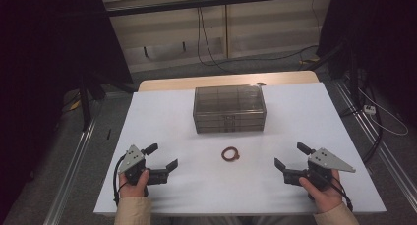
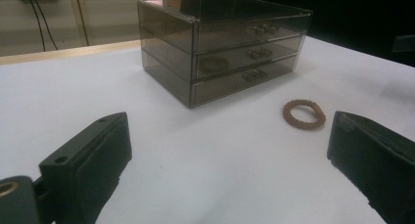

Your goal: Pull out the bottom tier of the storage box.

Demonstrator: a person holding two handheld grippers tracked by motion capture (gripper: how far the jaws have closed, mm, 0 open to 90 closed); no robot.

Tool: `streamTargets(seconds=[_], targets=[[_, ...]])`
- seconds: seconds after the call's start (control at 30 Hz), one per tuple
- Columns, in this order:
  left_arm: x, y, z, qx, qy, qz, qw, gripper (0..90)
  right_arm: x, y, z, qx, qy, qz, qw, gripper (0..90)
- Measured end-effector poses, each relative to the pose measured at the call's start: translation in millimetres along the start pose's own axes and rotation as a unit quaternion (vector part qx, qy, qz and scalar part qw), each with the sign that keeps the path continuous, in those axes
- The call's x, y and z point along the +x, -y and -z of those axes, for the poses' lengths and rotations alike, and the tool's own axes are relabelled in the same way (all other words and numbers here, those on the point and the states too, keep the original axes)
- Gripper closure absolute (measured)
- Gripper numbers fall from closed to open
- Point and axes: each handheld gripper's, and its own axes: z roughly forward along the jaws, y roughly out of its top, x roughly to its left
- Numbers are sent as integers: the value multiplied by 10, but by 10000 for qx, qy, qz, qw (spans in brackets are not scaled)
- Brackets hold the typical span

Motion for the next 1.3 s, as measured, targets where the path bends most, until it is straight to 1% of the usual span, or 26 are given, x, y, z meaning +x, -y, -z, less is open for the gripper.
streamTargets(seconds=[0.1,0.2,0.27,0.47,0.53,0.7,0.73,0.9,1.03,1.1,1.2,1.23,1.3], targets=[[-1,-2,2,18,0,-19,10000,27,-1,1,-1,11,0,-20,10000,44],[1,-4,10,16,-7,-39,10000,27,-2,-8,1,11,4,63,10000,43],[3,-3,16,18,-1,-60,10000,27,9,-17,-11,-10,0,54,10000,43],[-4,-3,10,-1,4,-15,10000,27,23,-28,-34,51,-39,91,9999,44],[-4,-3,6,-5,19,-29,10000,27,22,-30,-37,52,-43,93,9999,44],[-7,-2,-7,-8,33,-21,10000,28,31,-44,-67,135,-12,121,9998,43],[-13,-3,-10,13,24,-29,10000,28,41,-57,-88,161,-7,87,9998,43],[-20,-2,-13,21,39,-42,10000,28,78,-102,-138,218,-24,84,9997,54],[-21,-3,-15,-9,59,-37,10000,28,123,-145,-243,330,-52,178,9993,56],[-20,-5,-12,2,51,-38,10000,28,132,-153,-264,373,-55,207,9991,58],[-19,-6,-9,1,65,-47,10000,28,151,-176,-320,382,-100,236,9989,60],[-22,-4,-11,-20,68,-25,10000,28,151,-176,-320,382,-100,236,9989,60],[-22,-6,-9,0,79,-46,10000,28,148,-186,-326,386,-93,212,9990,61]])
